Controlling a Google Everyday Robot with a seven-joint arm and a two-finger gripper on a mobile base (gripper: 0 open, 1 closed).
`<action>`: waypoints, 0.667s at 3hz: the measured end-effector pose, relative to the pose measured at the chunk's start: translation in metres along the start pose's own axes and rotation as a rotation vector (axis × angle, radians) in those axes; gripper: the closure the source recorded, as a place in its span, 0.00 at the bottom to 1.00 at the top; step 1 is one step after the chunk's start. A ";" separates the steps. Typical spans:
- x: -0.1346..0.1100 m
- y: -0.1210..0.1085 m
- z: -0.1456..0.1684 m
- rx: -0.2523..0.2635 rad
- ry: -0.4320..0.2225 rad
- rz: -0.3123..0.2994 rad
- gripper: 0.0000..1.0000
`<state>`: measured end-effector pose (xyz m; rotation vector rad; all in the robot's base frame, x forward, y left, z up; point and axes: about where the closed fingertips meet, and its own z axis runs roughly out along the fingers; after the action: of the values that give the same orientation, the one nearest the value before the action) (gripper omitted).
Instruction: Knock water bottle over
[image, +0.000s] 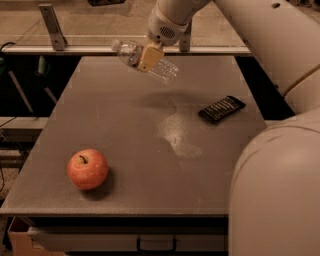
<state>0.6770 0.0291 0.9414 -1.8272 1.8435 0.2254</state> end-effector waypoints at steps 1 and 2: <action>0.001 0.018 0.012 -0.102 0.107 -0.125 0.83; -0.005 0.036 0.035 -0.199 0.155 -0.245 0.59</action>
Offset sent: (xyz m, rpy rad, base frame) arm -0.0449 0.0375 -0.0553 -0.3329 0.1266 0.4403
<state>0.6509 0.0526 0.9060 -2.2435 1.7273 0.1869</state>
